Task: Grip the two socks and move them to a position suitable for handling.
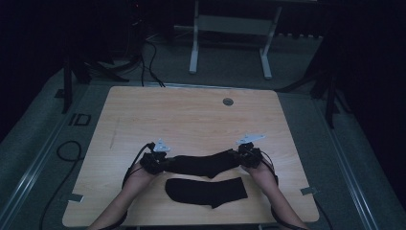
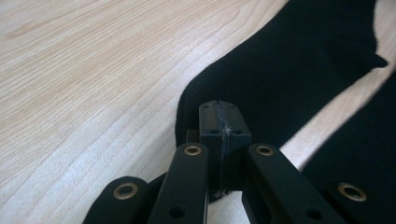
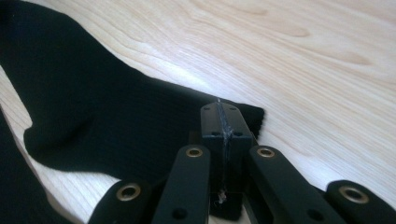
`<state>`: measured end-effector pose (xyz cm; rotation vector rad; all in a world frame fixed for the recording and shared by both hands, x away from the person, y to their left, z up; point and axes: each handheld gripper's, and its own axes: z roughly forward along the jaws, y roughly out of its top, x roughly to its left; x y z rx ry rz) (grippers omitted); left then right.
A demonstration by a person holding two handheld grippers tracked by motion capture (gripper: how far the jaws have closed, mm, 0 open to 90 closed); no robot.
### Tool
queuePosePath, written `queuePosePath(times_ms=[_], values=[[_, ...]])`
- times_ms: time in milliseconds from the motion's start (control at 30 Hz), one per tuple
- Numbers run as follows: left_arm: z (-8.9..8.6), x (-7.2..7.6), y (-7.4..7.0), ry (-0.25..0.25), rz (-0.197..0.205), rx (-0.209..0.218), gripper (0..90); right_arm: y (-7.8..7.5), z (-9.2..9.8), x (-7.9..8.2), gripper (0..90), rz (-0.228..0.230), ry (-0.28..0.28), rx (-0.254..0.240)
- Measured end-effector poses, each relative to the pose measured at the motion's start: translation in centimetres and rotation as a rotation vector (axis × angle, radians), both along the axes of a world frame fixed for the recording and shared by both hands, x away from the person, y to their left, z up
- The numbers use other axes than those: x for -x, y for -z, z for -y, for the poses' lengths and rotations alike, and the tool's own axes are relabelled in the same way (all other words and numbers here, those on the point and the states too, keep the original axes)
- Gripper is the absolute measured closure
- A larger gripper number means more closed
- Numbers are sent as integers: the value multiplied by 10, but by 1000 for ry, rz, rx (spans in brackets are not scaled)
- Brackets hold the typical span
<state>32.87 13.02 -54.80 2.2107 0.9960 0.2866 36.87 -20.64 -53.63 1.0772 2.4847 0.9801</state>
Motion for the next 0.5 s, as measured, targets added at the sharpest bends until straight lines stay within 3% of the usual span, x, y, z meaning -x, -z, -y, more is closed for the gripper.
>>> queuePosePath(times_ms=[200, 300, 500], values=[[2, -7, 7, -17, -12, 4, 899, 12, -2, -5, 892, -16, 21, 47], [4, -9, 11, -10, -21, -12, 899, 15, 2, -5, 879, -21, 35, 37], [7, -13, 12, -13, -16, 10, 899, 16, 9, 3, 866, -7, 48, 40]])
